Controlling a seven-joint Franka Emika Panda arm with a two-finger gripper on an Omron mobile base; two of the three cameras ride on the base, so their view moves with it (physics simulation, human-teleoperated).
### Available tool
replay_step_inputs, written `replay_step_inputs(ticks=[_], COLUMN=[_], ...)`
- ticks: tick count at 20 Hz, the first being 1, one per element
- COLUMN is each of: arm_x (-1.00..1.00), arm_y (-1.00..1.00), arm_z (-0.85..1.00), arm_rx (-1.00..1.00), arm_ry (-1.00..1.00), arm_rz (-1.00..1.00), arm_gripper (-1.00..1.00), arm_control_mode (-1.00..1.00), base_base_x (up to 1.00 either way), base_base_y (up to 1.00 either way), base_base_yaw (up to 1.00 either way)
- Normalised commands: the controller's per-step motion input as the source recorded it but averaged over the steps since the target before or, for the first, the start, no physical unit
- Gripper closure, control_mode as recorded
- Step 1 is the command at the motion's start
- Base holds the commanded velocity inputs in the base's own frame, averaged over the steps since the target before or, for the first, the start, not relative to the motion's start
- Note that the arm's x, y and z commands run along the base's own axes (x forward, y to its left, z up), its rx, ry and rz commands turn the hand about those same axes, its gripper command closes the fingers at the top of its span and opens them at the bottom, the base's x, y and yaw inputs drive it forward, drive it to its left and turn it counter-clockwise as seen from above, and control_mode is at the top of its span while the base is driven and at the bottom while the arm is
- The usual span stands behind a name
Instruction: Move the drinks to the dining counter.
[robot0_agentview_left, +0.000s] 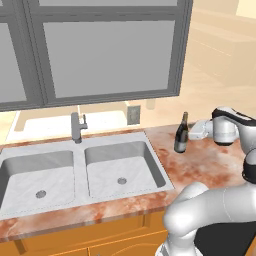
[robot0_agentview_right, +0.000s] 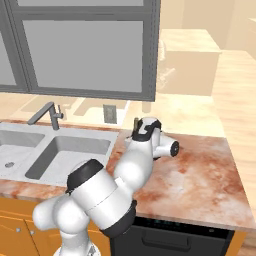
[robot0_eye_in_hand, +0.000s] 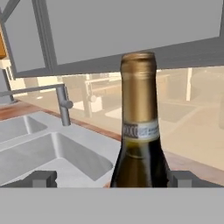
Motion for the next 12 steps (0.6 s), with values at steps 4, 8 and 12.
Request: replay_step_inputs(ticks=[4,8,12], arm_x=[0.16,0.02,0.11], arm_y=[-0.01,-0.03,0.00], arm_z=[0.00,0.04,0.05], arm_rx=[0.00,0.02,0.00], arm_ry=[0.00,0.00,0.00], arm_rz=[0.00,-0.01,-0.01], arm_gripper=[-1.00,-1.00,-1.00], arm_control_mode=[-1.00,-1.00,-1.00], base_base_x=[0.00,0.00,0.00], base_base_y=[0.00,0.00,0.00], base_base_yaw=[0.00,0.00,0.00])
